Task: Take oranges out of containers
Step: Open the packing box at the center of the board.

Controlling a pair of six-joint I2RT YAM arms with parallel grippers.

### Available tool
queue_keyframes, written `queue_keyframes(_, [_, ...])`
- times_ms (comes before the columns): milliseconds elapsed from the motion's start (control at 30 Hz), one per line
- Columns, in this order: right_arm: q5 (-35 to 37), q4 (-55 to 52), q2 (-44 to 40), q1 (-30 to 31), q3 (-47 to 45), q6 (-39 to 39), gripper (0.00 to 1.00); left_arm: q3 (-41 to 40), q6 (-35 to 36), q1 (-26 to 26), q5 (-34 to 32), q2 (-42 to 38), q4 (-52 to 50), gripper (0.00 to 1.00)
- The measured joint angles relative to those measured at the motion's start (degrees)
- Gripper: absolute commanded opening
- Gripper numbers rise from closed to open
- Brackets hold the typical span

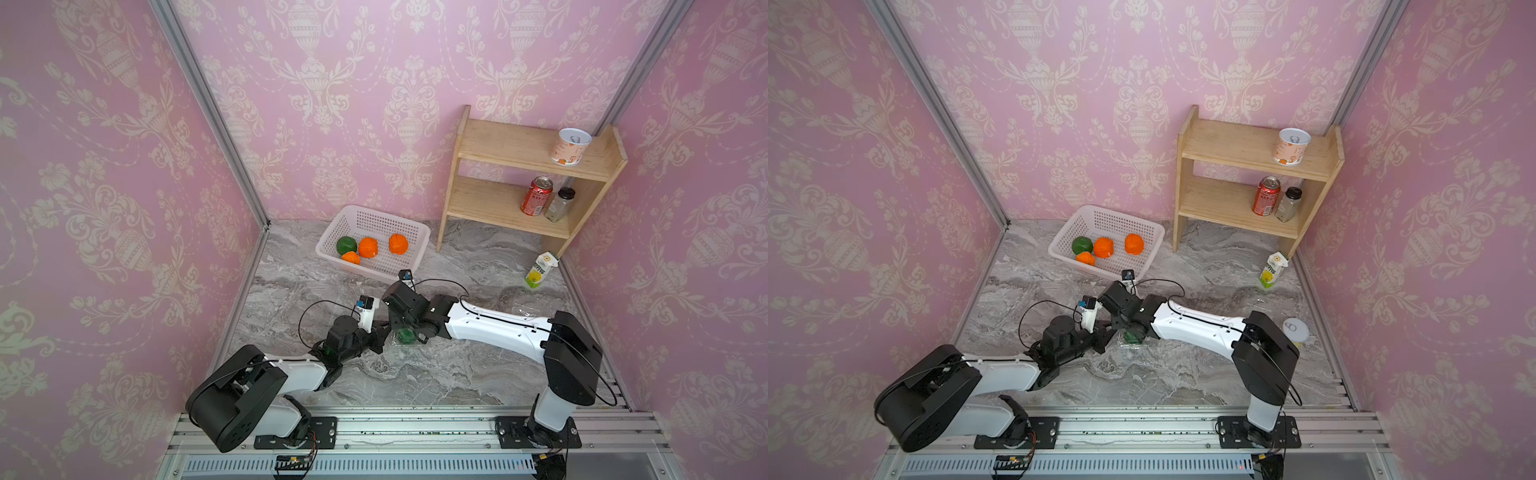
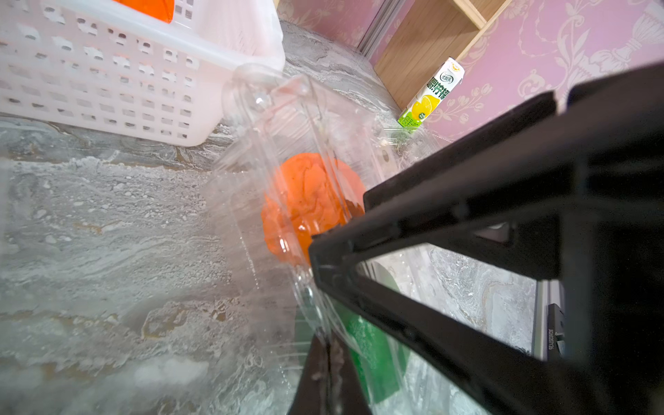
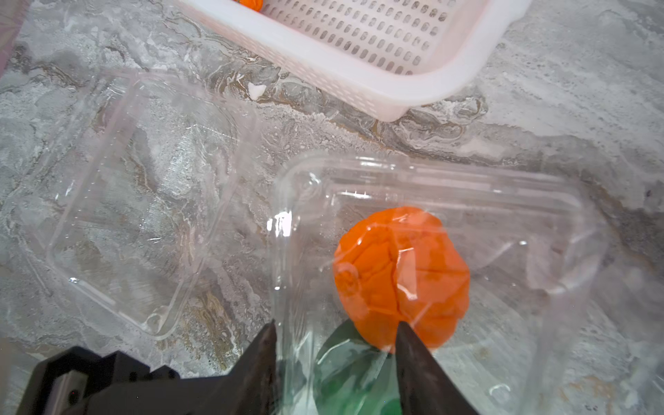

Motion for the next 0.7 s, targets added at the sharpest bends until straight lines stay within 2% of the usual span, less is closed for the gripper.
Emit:
queue_keyframes(67, [1.3, -1.8, 0.6, 0.4, 1.2, 0.0, 0.50, -0.4, 0.3, -0.3, -0.5, -0.4, 0.2, 0.00])
queue_keyframes(400, [3.0, -6.3, 2.2, 1.9, 4.2, 0.3, 0.46, -0.6, 5.0, -3.4, -5.2, -4.7, -5.3, 0.00])
queue_keyframes(533, [3.8, -8.4, 4.5, 2.7, 7.3, 0.3, 0.23, -0.8, 5.7, -3.7, -6.4, -5.3, -6.0, 0.00])
queue_keyframes(667, [3.7, -8.2, 5.5, 3.2, 7.7, 0.3, 0.08, -1.1, 6.0, -4.0, -6.6, -5.3, -6.3, 0.00])
queue_keyframes(700, [3.6, -8.2, 5.6, 3.3, 7.7, 0.4, 0.01, -1.2, 6.1, -4.0, -6.6, -5.4, -6.3, 0.00])
